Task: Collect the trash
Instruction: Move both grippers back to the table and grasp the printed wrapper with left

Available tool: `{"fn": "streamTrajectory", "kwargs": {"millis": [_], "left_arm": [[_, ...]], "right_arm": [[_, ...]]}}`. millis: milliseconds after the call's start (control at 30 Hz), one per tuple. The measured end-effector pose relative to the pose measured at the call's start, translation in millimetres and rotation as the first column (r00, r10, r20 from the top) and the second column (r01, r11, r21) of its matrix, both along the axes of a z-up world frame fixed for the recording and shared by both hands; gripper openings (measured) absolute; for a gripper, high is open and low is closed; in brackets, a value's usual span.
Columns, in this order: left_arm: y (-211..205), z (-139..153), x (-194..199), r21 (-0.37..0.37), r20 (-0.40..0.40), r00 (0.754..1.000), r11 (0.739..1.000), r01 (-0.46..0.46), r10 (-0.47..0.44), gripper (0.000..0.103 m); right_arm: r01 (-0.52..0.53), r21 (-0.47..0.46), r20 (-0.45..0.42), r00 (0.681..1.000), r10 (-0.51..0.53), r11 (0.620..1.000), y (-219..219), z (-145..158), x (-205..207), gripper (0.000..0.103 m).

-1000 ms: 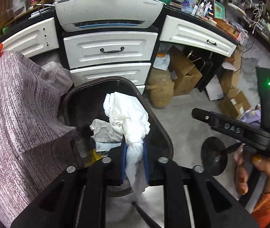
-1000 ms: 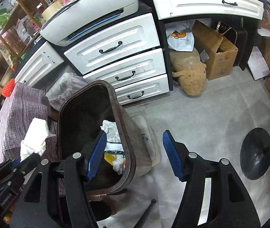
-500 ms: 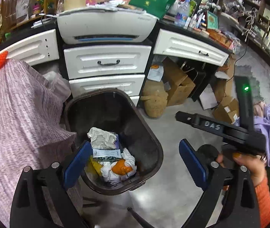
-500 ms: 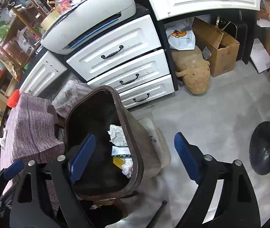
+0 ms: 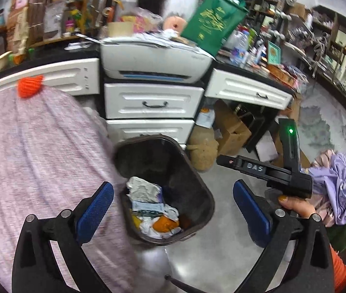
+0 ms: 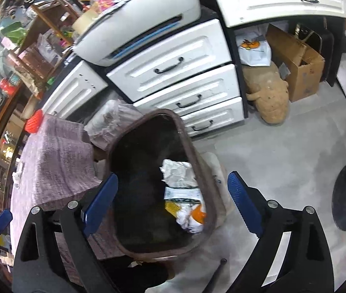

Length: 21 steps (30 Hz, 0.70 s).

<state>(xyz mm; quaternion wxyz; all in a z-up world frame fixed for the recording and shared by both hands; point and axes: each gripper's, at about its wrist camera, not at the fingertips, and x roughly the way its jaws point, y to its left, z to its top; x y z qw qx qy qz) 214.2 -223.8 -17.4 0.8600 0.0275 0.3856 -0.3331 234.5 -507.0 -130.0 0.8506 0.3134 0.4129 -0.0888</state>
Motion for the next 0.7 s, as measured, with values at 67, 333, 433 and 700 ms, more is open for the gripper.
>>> {"fn": "streamTrajectory", "kwargs": {"millis": [67, 333, 433, 700], "left_arm": [[17.3, 7.3, 0.2, -0.032, 0.030, 0.998, 0.998, -0.050, 0.050, 0.097], [80.3, 13.2, 13.0, -0.021, 0.063, 0.979, 0.981, -0.195, 0.196, 0.097], [105.9, 5.2, 21.5, 0.009, 0.046, 0.966, 0.967, -0.255, 0.254, 0.097], [183.6, -6.6, 44.4, 0.064, 0.024, 0.914, 0.912, -0.406, 0.405, 0.097]], "right_arm": [[-0.017, -0.013, 0.022, 1.000, 0.018, 1.000, 6.1, 6.5, 4.1, 0.090], [-0.155, -0.046, 0.109, 0.981, 0.159, 0.987, 59.9, 39.0, 35.0, 0.093], [-0.218, -0.047, 0.131, 0.966, 0.222, 0.975, 84.7, 48.1, 48.8, 0.093], [-0.434, -0.132, 0.144, 0.881, 0.450, 0.891, 178.2, 72.9, 94.0, 0.093]]}}
